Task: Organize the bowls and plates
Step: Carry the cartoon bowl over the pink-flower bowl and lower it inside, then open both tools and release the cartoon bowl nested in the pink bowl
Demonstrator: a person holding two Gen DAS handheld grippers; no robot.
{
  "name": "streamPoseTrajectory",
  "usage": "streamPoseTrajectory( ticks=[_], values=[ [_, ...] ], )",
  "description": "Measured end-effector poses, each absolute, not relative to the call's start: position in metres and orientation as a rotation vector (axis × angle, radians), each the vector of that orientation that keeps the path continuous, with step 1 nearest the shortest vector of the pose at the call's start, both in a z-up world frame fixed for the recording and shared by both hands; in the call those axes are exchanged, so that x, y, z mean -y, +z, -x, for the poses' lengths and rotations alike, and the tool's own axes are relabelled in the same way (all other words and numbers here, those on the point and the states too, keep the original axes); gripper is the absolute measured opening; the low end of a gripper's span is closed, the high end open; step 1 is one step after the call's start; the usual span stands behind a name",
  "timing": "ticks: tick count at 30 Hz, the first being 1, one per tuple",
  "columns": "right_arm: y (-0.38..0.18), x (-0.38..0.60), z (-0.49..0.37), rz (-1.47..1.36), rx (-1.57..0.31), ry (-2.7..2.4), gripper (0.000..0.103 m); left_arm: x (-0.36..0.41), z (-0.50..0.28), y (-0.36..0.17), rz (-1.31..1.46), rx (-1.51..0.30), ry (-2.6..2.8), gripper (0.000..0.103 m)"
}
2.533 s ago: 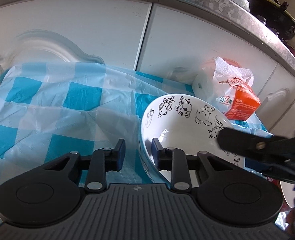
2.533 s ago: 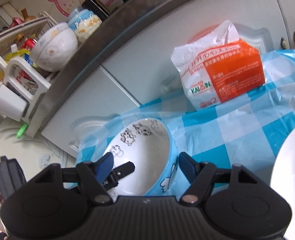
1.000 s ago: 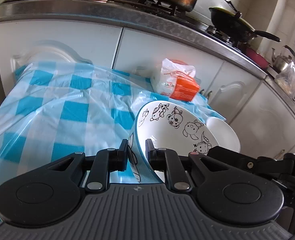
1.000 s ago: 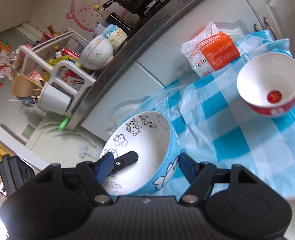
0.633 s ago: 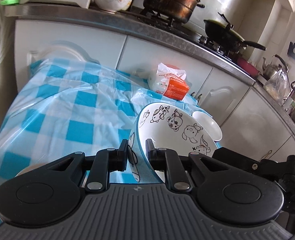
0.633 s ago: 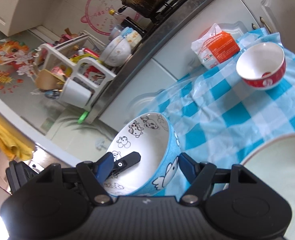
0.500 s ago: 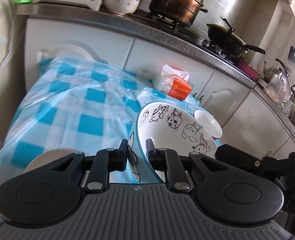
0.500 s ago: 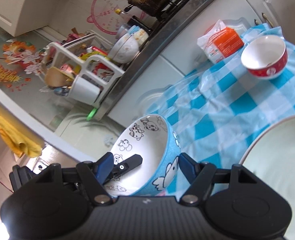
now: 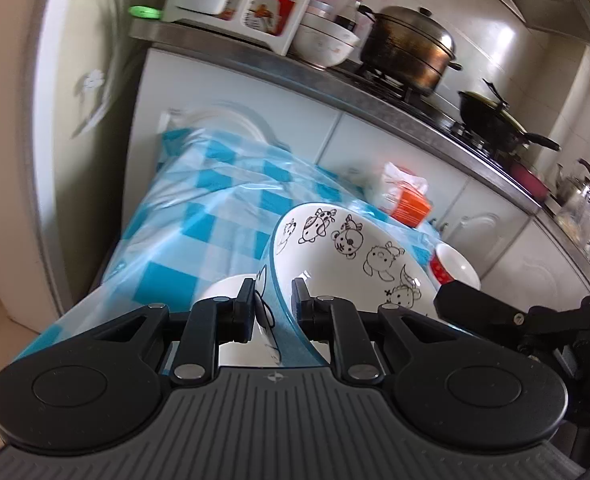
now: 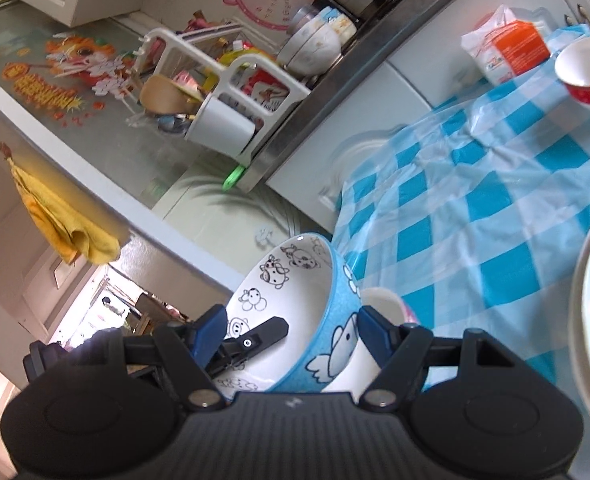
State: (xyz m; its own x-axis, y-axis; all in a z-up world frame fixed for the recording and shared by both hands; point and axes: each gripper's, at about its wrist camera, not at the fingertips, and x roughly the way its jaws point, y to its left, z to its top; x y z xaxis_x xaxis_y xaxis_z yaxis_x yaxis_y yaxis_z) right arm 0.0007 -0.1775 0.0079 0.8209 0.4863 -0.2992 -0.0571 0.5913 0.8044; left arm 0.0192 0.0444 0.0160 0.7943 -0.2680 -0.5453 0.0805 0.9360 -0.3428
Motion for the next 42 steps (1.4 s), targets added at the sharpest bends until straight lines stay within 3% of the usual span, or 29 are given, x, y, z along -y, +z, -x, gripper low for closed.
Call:
streamPoseTrajectory(
  ticks=[27,31,34,37,39,42],
  values=[
    [-0.024,0.148,-0.016,-0.75,-0.606,0.263,0.075,-0.059,-0.03,-0.031,0.331,-0.68,-0.144,0.016],
    [-0.025,0.149,-0.015,-0.751,-0.601,0.261,0.077,-0.058,-0.03,-0.03,0.327,-0.67,-0.149,0.025],
    [-0.024,0.152,-0.015,-0.763,-0.591,0.265,0.079,-0.056,-0.029,-0.028,0.323,-0.663,-0.159,0.037],
    [-0.022,0.156,-0.012,-0.775,-0.572,0.261,0.086,-0.056,-0.028,-0.027,0.325,-0.663,-0.165,0.044],
    [-0.021,0.16,-0.01,-0.782,-0.562,0.252,0.088,-0.057,-0.027,-0.026,0.333,-0.661,-0.178,0.057],
    [-0.023,0.167,-0.008,-0.804,-0.558,0.238,0.089,-0.054,-0.026,-0.023,0.326,-0.656,-0.19,0.068]
  ],
)
